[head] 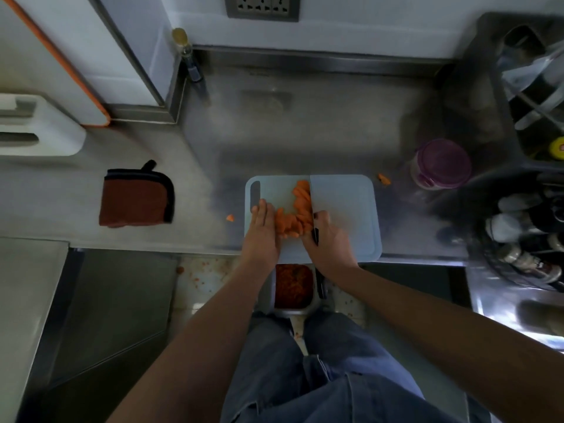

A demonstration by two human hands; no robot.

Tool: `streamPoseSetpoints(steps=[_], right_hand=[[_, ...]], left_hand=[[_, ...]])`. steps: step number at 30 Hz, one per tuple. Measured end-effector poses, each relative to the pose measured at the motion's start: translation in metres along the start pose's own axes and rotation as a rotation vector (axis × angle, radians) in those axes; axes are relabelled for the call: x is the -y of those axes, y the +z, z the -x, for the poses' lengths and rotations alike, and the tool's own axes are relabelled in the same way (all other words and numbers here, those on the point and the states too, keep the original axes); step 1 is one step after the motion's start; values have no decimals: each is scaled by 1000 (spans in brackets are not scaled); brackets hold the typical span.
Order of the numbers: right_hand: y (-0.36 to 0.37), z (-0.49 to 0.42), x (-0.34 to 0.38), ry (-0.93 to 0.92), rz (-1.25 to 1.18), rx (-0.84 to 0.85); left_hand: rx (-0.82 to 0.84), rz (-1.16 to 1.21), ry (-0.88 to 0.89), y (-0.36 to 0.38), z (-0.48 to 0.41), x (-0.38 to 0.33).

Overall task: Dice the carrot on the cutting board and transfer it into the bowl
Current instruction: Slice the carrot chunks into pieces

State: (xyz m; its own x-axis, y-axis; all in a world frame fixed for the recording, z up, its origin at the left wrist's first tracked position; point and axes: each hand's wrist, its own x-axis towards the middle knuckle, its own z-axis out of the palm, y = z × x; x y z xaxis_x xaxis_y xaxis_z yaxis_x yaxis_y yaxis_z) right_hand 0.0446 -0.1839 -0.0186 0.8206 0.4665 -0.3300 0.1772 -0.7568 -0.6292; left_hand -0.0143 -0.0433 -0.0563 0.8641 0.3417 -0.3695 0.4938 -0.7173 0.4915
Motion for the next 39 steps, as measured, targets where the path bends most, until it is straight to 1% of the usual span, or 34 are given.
streamPoseSetpoints(steps=[4, 11, 14, 16, 18, 23, 25, 30, 35, 39], right_hand=[[9, -3, 7, -24, 23, 39], [-8, -10, 0, -27, 4, -25], [-15, -13, -2, -28, 1, -40], [-17, -15, -3, -48, 23, -19], [-19, -15, -3, -59, 20, -12], [-29, -17, -10, -24, -14, -22], [-34, -19, -14, -6, -5, -5], [-43, -24, -21, -7, -9, 34], [-47, -29, -25, -25, 10, 45], [-49, -31, -28, -30, 19, 63]], left_hand=[[17, -20, -16, -1, -1, 1], [-15, 18, -2, -2, 0, 0], [-114, 87, -4, -6, 2, -4], [-229, 68, 21, -8, 0, -8], [-299, 56, 29, -11, -6, -14], [-236, 63, 11, -14, -27, -28], [-231, 80, -48, -13, -35, -33], [-227, 108, -265, -8, -47, -42], [-221, 58, -346, -6, -53, -50], [-242, 32, -367, -9, -52, -60]])
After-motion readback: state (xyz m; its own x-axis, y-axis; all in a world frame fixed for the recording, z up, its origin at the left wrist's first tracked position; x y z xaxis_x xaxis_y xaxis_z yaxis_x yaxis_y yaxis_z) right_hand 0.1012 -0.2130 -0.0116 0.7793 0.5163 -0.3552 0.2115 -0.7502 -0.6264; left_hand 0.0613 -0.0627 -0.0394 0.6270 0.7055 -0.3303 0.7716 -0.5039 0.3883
